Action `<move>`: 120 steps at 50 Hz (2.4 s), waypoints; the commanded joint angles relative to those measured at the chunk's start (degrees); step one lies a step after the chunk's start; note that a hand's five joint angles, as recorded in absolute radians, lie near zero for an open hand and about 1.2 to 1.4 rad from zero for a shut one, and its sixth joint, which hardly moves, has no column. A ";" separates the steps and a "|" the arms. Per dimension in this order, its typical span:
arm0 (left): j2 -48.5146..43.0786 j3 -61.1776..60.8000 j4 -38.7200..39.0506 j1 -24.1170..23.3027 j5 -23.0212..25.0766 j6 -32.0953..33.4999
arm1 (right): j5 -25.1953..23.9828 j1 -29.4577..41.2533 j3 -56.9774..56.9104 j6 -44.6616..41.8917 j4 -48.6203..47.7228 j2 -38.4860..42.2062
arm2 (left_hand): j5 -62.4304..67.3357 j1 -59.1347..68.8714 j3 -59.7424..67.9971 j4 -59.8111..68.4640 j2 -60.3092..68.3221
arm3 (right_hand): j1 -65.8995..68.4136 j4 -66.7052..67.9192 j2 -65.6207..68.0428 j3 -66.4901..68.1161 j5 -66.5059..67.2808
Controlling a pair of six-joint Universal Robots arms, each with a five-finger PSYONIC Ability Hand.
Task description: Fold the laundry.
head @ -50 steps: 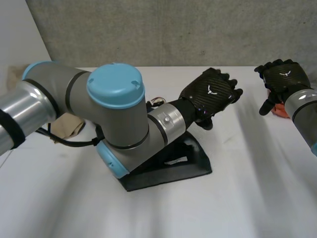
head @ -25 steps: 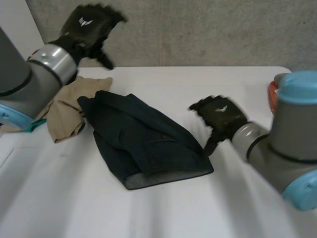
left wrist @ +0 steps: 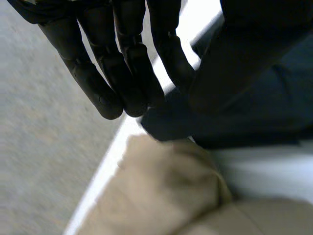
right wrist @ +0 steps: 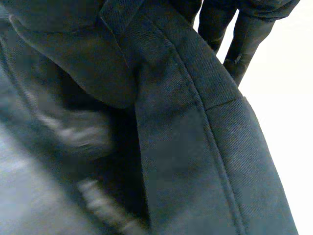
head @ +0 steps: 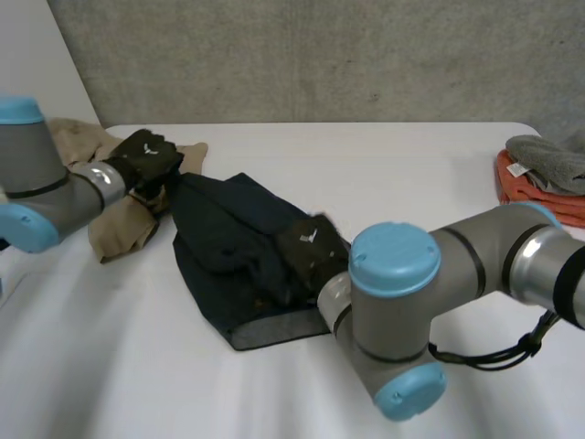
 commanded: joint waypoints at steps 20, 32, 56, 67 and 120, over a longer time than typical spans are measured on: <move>-3.92 17.27 31.72 -19.73 -18.33 -18.55 | 7.24 -25.36 -23.81 -8.15 -3.02 10.22 | -26.95 -27.42 -27.85 -28.53 -28.51 | -46.47 -49.88 -50.21 -50.05 -49.74; 3.98 3.76 29.17 -15.26 -19.32 -18.73 | 6.72 -25.10 -18.05 -8.15 7.51 1.04 | -51.42 -51.89 -52.32 -53.00 -52.98 | -53.48 -56.88 -57.22 -57.06 -56.74; 14.63 -12.96 16.25 -4.52 -10.78 -21.27 | -1.29 -6.73 2.01 15.22 26.79 -6.56 | -48.23 -48.69 -49.13 -49.80 -49.78 | -45.57 -48.98 -49.32 -49.16 -48.84; 16.47 -16.30 16.77 -4.52 -11.22 -23.12 | 9.61 -2.42 1.92 16.11 18.61 -0.23 | -46.21 -46.67 -47.11 -47.78 -47.76 | -34.83 -38.24 -38.57 -38.41 -38.10; 8.74 -16.39 4.91 -21.48 -22.12 -41.67 | 4.61 -4.79 3.07 3.01 11.93 -29.58 | -25.78 -26.25 -26.68 -27.36 -27.34 | 16.52 13.12 12.78 12.94 13.26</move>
